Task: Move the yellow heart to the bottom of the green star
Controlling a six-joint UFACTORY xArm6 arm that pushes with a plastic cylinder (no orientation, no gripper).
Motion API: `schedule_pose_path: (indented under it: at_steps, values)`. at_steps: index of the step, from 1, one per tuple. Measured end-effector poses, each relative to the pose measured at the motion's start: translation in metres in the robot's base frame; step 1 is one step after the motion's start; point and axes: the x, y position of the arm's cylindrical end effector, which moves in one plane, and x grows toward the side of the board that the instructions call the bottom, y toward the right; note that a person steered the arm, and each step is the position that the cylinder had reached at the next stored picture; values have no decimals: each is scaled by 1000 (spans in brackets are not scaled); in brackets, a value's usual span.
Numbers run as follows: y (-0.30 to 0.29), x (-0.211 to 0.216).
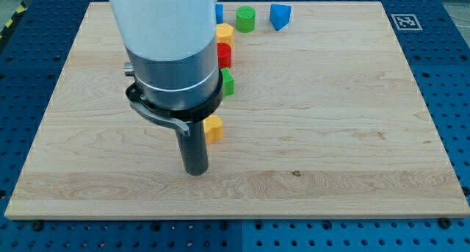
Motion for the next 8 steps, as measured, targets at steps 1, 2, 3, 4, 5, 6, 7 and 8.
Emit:
schedule_pose_path:
  at_steps: [1,2,3,4,5,6,7,8]
  values:
    - [0,-1]
    - [0,-5]
    - [0,-10]
    - [0,-17]
    - [0,-18]
    - [0,-26]
    - [0,-43]
    - [0,-56]
